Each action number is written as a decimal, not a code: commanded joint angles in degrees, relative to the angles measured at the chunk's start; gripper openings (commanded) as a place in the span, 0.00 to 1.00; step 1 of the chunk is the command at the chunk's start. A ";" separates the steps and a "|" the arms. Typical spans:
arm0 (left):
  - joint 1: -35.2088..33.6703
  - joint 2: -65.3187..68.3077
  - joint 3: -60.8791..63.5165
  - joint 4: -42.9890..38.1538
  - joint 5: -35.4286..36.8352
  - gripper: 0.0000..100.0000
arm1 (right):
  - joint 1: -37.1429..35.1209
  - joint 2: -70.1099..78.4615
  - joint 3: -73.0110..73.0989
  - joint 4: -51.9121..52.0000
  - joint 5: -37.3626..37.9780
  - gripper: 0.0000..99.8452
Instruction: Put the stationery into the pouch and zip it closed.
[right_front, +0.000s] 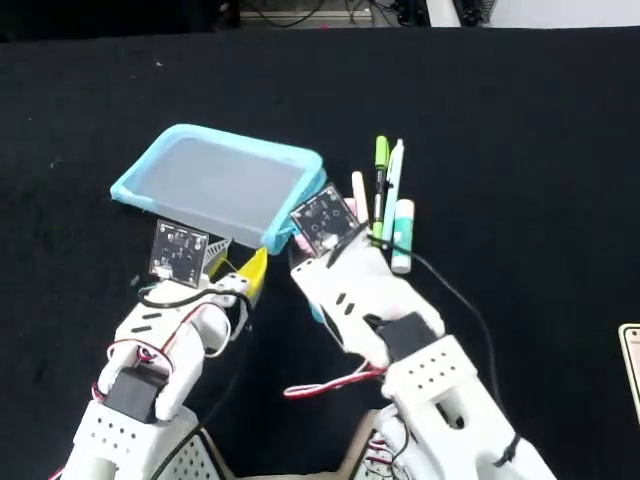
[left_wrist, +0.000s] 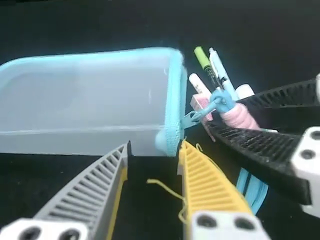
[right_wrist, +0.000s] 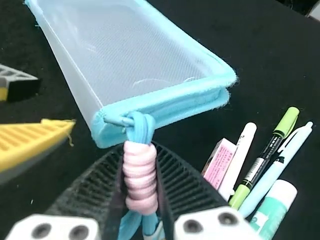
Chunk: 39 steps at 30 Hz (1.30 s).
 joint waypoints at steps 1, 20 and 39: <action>0.84 -0.18 -0.84 0.09 -0.53 0.17 | 0.79 -3.47 0.13 -1.67 -0.44 0.01; -3.47 -0.26 -1.80 5.01 -0.53 0.17 | 0.53 -3.65 0.40 -2.02 -0.35 0.01; -17.89 -0.26 -4.35 9.23 0.00 0.17 | -12.66 -3.47 -1.36 -9.23 3.25 0.01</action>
